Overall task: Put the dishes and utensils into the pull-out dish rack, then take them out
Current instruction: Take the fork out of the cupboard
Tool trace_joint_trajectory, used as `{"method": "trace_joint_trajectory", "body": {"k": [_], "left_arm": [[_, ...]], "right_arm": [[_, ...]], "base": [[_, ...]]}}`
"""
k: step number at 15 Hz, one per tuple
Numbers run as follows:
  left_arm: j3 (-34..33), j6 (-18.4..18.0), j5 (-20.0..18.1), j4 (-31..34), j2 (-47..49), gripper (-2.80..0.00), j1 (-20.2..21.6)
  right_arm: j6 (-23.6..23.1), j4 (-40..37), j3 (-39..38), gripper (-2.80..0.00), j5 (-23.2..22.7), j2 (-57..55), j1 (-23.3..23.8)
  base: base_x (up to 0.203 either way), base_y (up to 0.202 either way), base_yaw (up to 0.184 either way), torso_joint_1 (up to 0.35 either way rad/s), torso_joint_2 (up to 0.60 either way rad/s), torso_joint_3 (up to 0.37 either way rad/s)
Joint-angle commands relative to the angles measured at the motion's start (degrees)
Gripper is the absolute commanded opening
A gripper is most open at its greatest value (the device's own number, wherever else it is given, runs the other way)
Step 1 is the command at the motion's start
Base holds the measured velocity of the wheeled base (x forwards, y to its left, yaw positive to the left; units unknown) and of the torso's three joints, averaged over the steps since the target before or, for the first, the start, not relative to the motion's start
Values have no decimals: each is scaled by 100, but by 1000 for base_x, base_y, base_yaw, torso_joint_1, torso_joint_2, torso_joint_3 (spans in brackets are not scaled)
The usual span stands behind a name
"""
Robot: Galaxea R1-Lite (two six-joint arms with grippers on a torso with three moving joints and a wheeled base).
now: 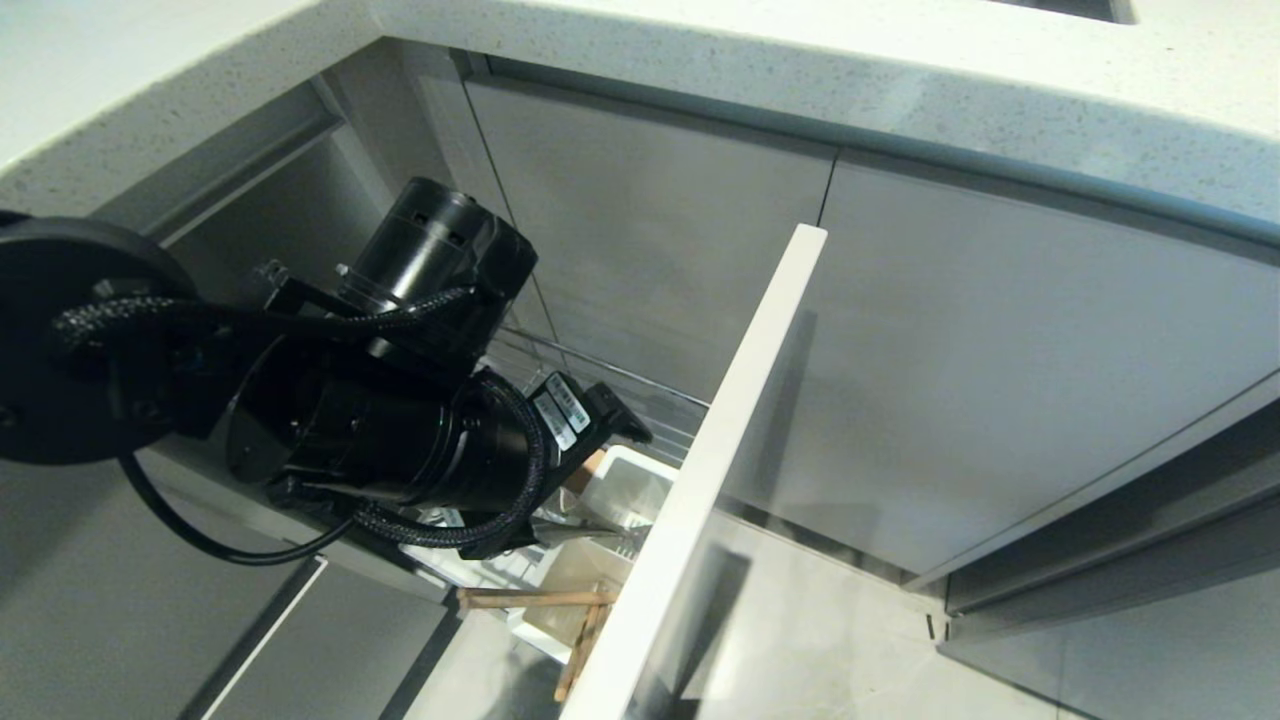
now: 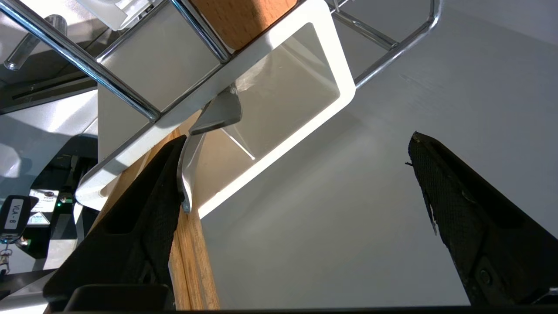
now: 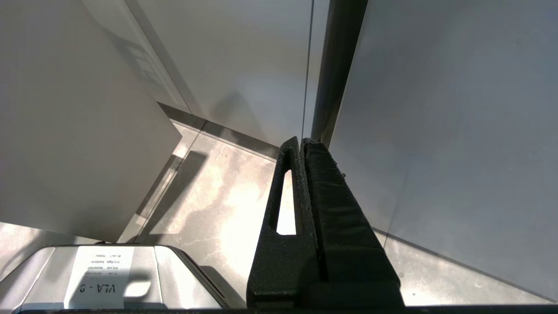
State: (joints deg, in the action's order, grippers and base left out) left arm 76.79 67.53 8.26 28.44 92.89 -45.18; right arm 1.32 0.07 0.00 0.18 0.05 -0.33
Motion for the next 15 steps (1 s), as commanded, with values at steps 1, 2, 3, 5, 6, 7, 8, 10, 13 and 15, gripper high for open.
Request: {"method": "trace_joint_trajectory", "body": {"k": [1,2,3,5,6,7,8,10,13,15], "left_arm": [[-6,41,9,12,64,0,6],[-15,41,9,12,98,0,9],[-18,45,9,12,162,0,9],[-32,49,18,-18,304,0,51],[-32,49,18,-40,317,0,62],[-32,49,19,-40,326,0,71],[-32,49,27,-55,318,0,104],[-32,41,43,-84,317,0,123],[-32,41,45,-84,300,0,123],[-32,41,45,-84,289,-280,115]], "right_arm": [[0,1,-9,-280,0,-5,-2],[0,1,-9,-280,0,-5,-2],[0,1,-9,-280,0,-5,-2],[0,1,-9,-280,0,-5,-2],[0,1,-9,-280,0,-5,-2],[0,1,-9,-280,0,-5,-2],[0,1,-9,-280,0,-5,-2],[0,1,-9,-280,0,-5,-2],[0,1,-9,-280,0,-5,-2],[0,1,-9,-280,0,-5,-2]], "base": [[0,0,0,0,0,0],[0,0,0,0,0,0],[0,0,0,0,0,0],[0,0,0,0,0,0],[0,0,0,0,0,0],[0,0,0,0,0,0],[0,0,0,0,0,0],[0,0,0,0,0,0],[0,0,0,0,0,0],[0,0,0,0,0,0]]}}
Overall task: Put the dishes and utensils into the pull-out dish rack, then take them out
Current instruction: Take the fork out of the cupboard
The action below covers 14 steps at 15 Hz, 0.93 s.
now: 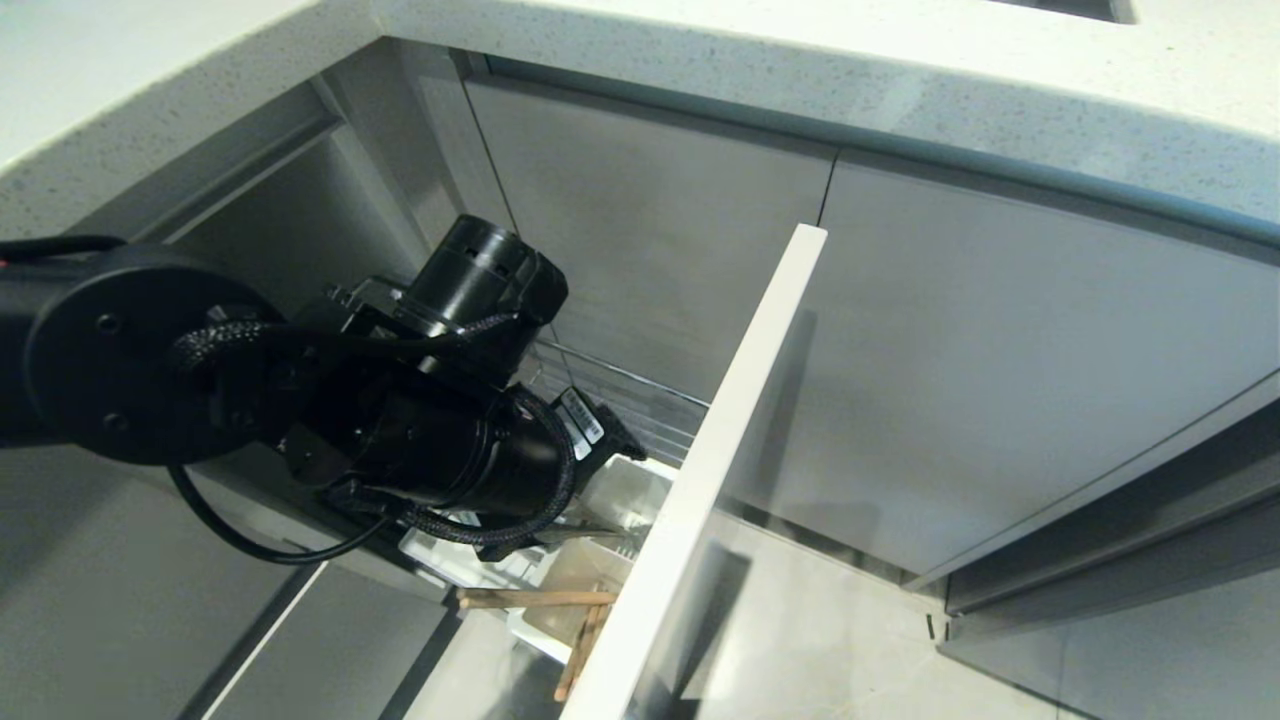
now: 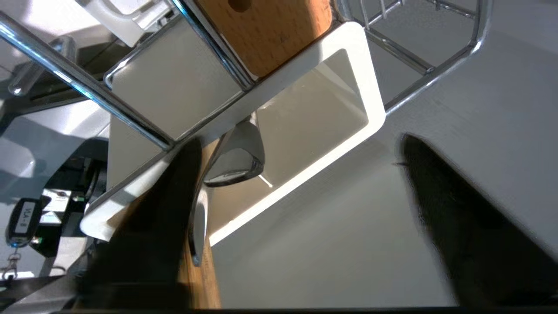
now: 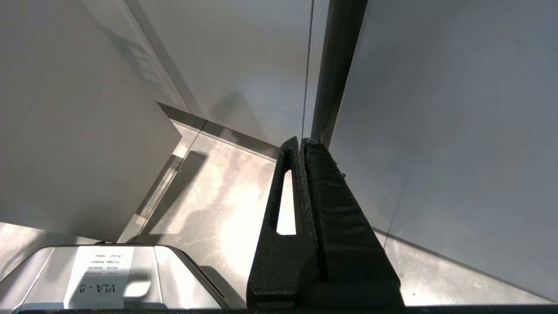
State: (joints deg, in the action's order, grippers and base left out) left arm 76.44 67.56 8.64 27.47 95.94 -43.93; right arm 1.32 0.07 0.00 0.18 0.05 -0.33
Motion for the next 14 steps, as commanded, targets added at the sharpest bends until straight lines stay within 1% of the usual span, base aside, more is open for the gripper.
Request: {"method": "trace_joint_trajectory", "body": {"k": [1,14], "left_arm": [[3,38,6,22,-23,-280,-10],[1,15,9,22,-123,-280,-36]], "right_arm": [[0,1,-9,-280,-1,-5,-2],[0,1,-9,-280,-1,-5,-2]], "base": [[0,0,0,0,0,0],[0,0,0,0,0,0]]}}
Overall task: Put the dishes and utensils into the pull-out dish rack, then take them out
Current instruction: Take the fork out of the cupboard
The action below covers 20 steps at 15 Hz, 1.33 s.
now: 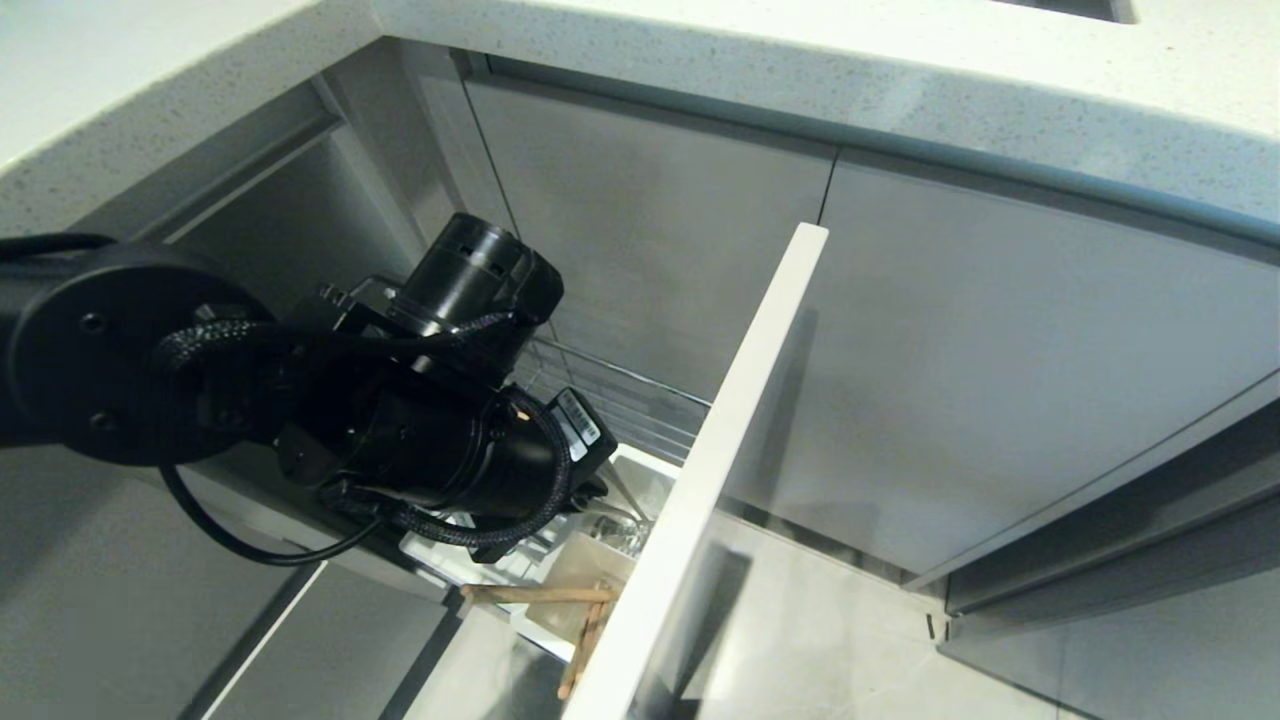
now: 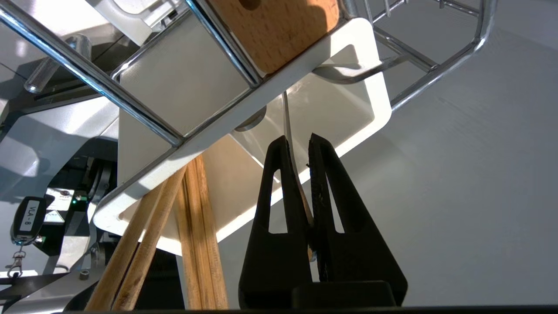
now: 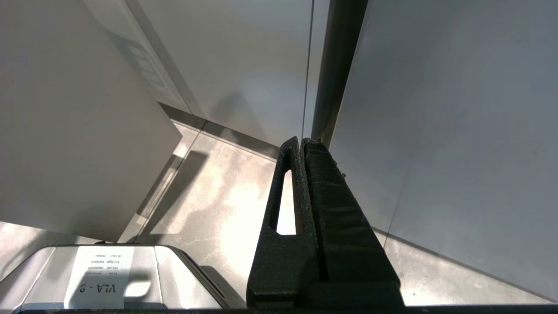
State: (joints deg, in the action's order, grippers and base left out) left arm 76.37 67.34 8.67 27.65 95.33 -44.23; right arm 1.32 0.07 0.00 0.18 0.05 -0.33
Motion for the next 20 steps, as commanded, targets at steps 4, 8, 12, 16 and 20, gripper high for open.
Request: {"method": "trace_joint_trajectory", "body": {"k": [4,8,12,16,20], "left_arm": [[152,10,91,28,-464,-280,-48],[203,25,117,89,-620,-280,-115],[410,25,117,409,-778,-280,-191],[564,5,261,595,-975,-280,-208],[839,-124,597,1082,-1071,-280,-253]], "right_arm": [[0,1,-9,-280,-1,-5,-2],[0,1,-9,-280,-1,-5,-2],[0,1,-9,-280,-1,-5,-2],[0,1,-9,-280,-1,-5,-2],[0,1,-9,-280,-1,-5,-2]], "base": [[0,0,0,0,0,0],[0,0,0,0,0,0],[0,0,0,0,0,0],[0,0,0,0,0,0],[0,0,0,0,0,0]]}}
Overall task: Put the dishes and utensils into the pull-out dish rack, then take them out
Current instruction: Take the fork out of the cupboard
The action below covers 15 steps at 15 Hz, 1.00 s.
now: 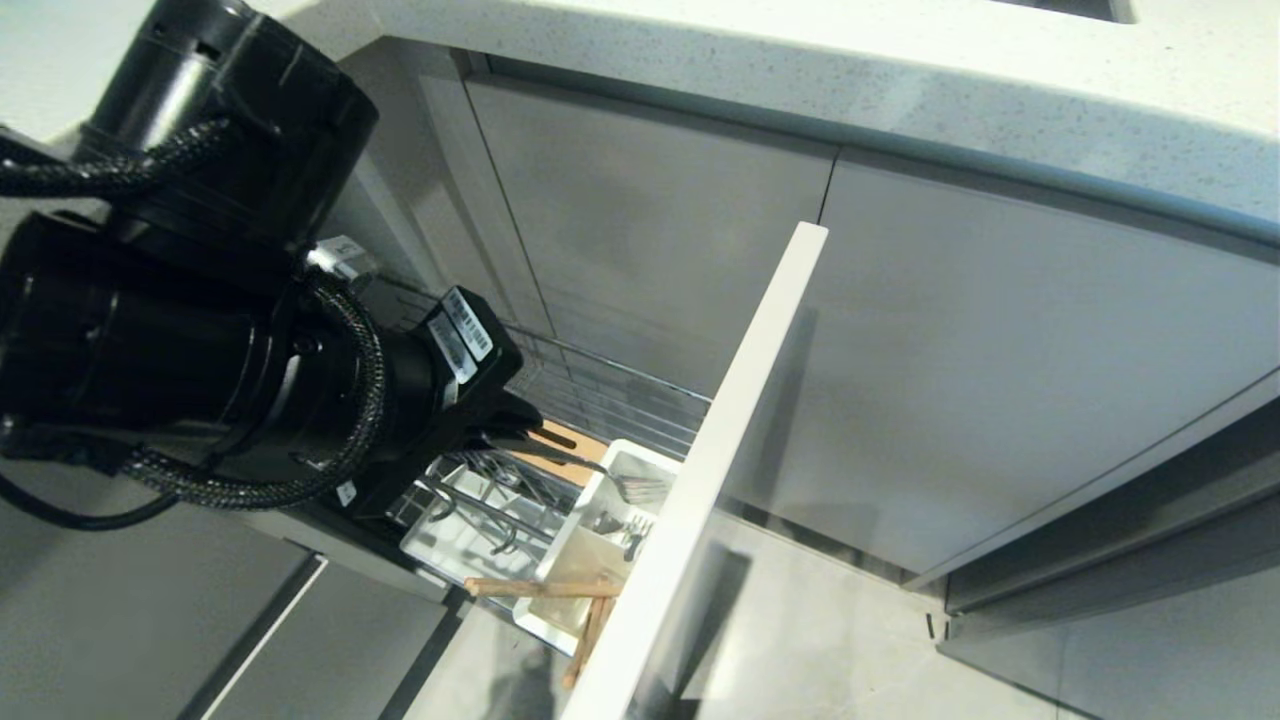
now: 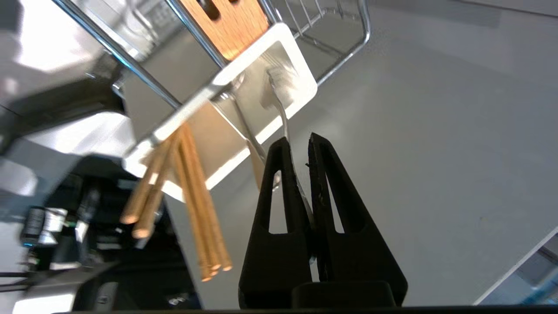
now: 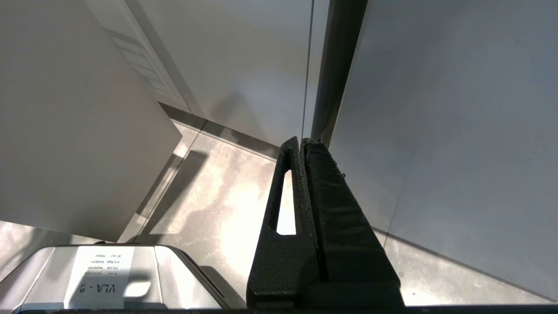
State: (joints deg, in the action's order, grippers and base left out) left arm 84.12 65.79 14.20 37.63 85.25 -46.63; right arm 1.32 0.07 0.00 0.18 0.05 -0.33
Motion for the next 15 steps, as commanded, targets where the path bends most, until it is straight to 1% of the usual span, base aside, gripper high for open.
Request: {"method": "trace_joint_trajectory", "body": {"k": [1,3,7,9,11,14,15], "left_arm": [[91,22,79,157,-74,-280,-26],[141,-57,94,233,-126,-280,-44],[157,-84,182,236,-167,-280,-57],[166,-92,287,236,-201,-280,-57],[266,-93,415,302,-288,-280,-73],[476,-93,482,351,-542,-280,-109],[537,-100,577,386,-610,-280,-109]], "right_arm": [[0,1,-9,-280,-1,-5,-2],[0,1,-9,-280,-1,-5,-2],[0,1,-9,-280,-1,-5,-2],[0,1,-9,-280,-1,-5,-2],[0,1,-9,-280,-1,-5,-2],[0,1,-9,-280,-1,-5,-2],[0,1,-9,-280,-1,-5,-2]], "base": [[0,0,0,0,0,0],[0,0,0,0,0,0],[0,0,0,0,0,0],[0,0,0,0,0,0],[0,0,0,0,0,0],[0,0,0,0,0,0],[0,0,0,0,0,0]]}}
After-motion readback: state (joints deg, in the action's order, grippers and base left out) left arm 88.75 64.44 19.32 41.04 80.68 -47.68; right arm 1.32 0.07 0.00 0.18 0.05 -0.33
